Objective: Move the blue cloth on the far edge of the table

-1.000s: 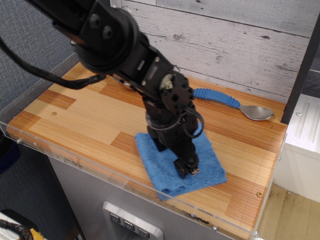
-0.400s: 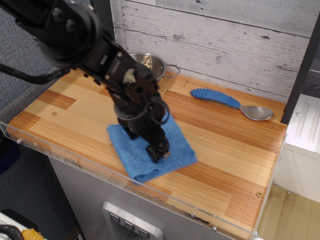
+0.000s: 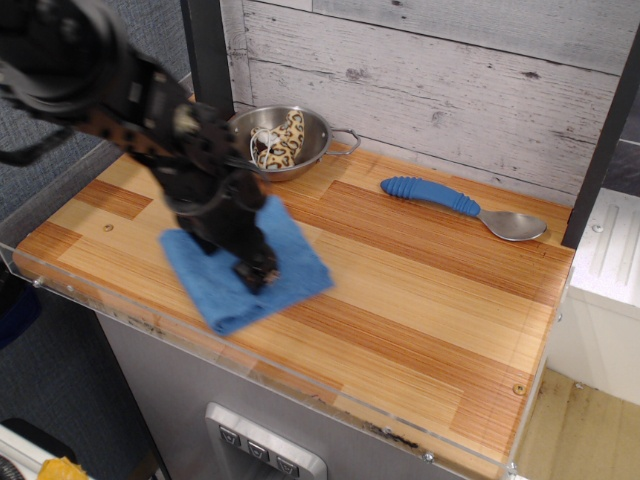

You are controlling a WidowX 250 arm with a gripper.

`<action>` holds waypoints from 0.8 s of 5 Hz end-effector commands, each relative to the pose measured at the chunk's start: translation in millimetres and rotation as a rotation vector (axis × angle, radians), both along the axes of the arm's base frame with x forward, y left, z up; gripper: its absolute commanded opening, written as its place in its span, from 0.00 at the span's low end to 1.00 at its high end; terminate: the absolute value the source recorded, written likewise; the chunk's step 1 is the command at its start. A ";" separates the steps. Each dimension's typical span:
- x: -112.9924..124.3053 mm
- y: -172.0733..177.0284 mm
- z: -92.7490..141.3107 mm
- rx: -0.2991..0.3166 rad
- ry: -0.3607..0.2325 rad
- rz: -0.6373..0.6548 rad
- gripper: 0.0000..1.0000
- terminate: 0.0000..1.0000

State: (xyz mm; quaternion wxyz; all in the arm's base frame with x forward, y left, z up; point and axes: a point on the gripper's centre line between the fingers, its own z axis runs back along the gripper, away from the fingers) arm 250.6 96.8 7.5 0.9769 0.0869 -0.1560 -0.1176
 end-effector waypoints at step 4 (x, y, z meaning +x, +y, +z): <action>-75.7 91.3 -16.0 -0.010 0.101 0.217 1.00 0.00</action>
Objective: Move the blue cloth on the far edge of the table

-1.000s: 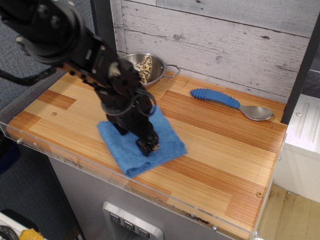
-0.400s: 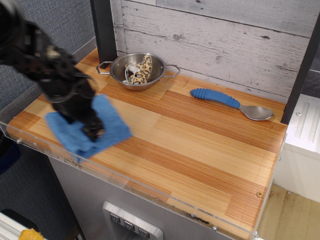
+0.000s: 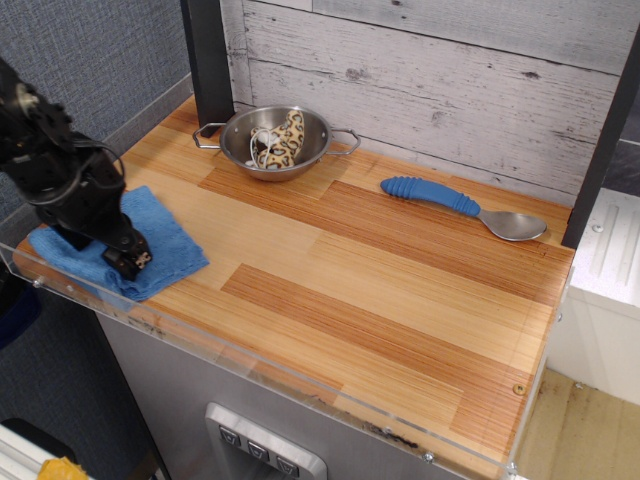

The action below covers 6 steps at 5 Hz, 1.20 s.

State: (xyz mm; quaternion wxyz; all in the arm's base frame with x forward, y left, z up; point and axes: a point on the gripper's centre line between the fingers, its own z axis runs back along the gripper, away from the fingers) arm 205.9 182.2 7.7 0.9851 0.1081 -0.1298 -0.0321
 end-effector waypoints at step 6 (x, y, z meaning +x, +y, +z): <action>30.8 -2.4 46.0 -0.040 -0.054 -0.034 1.00 0.00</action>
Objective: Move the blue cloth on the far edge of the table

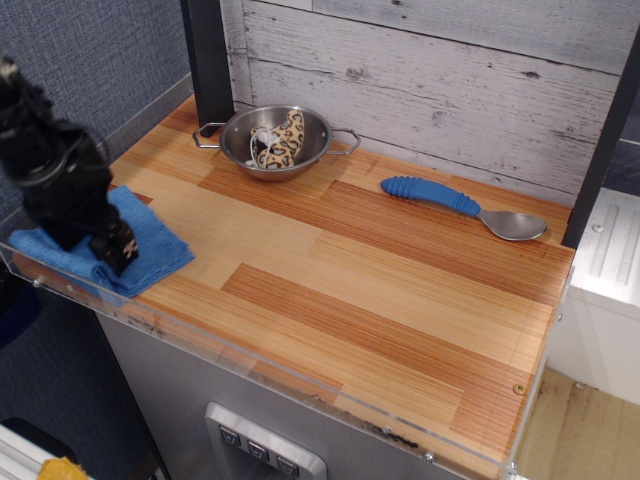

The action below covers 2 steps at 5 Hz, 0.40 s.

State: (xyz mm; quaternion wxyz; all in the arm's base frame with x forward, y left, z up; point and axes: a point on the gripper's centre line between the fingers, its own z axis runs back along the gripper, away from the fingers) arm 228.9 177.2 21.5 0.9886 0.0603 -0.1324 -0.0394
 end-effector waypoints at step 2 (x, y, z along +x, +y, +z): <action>22.1 -8.5 81.8 0.088 -0.119 -0.042 1.00 0.00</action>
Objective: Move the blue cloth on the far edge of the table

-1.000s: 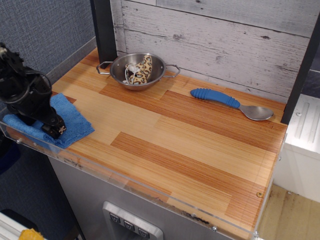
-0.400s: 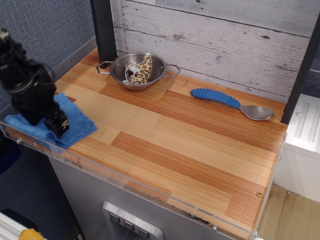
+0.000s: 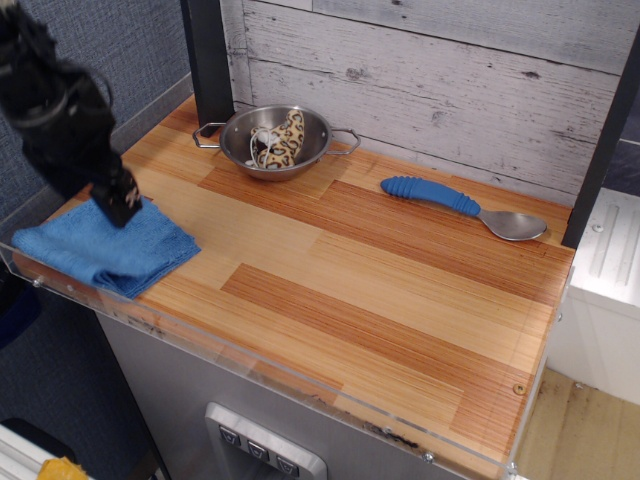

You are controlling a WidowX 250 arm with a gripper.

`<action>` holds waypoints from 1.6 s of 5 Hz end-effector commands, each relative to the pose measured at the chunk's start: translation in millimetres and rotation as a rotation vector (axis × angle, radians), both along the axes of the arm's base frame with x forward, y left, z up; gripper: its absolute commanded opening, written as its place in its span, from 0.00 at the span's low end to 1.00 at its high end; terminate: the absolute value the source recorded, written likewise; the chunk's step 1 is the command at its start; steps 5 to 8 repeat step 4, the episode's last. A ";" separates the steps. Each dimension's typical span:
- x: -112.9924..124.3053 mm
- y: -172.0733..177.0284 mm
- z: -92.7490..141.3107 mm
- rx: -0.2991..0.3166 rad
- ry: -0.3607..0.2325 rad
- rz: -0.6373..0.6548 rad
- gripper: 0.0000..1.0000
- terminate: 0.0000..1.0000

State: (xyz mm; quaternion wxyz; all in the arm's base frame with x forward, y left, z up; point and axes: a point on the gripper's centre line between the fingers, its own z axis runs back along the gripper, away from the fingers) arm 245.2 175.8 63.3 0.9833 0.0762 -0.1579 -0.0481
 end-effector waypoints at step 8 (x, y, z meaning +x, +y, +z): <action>0.7 -3.5 72.2 0.083 -0.106 -0.038 1.00 1.00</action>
